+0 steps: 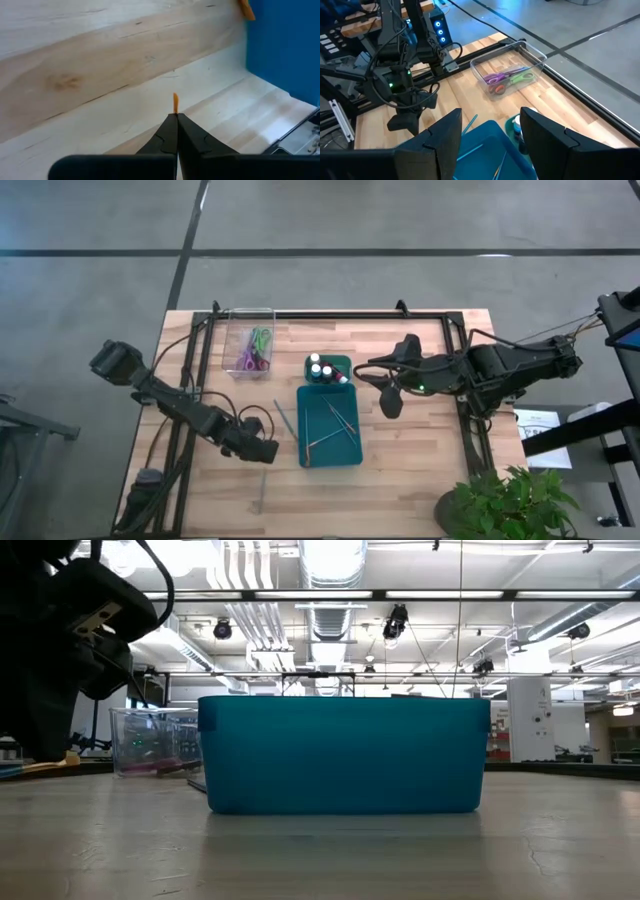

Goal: Pick & Place Paint Supplies
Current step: Put the blue paintbrush into the blue bin

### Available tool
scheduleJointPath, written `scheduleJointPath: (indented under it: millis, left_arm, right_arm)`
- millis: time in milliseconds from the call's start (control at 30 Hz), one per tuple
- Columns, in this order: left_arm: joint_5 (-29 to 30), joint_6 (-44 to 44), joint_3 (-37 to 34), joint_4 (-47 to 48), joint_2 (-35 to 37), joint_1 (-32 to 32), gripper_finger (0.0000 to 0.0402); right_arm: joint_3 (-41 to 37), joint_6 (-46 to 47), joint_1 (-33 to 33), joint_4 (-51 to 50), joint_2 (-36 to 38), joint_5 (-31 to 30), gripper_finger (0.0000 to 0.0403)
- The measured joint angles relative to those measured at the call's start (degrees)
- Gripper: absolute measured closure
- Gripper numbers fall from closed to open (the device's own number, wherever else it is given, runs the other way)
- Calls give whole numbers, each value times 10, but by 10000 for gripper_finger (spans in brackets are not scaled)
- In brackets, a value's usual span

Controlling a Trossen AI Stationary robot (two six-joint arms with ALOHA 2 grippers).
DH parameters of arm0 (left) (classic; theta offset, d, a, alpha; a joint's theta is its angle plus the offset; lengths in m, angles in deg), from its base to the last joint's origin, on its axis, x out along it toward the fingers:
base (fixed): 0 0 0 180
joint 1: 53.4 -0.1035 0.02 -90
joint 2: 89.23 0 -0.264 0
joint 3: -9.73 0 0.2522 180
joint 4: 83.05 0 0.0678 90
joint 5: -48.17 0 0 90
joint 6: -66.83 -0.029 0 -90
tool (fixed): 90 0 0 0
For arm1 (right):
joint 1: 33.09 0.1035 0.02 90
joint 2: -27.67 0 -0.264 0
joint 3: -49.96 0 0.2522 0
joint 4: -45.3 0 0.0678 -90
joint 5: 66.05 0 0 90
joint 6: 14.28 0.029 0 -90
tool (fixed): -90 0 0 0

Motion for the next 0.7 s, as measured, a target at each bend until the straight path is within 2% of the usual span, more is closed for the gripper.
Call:
scheduleJointPath:
  millis: [433, 700]
  left_arm:
    - [74, -15, 0, -31, 0, 0, 401]
    - [96, -26, 1, -43, 1, 0, 401]
  right_arm:
    - [-57, 22, 0, -1, 0, 19, 205]
    - [-99, 41, 0, 12, 0, 43, 205]
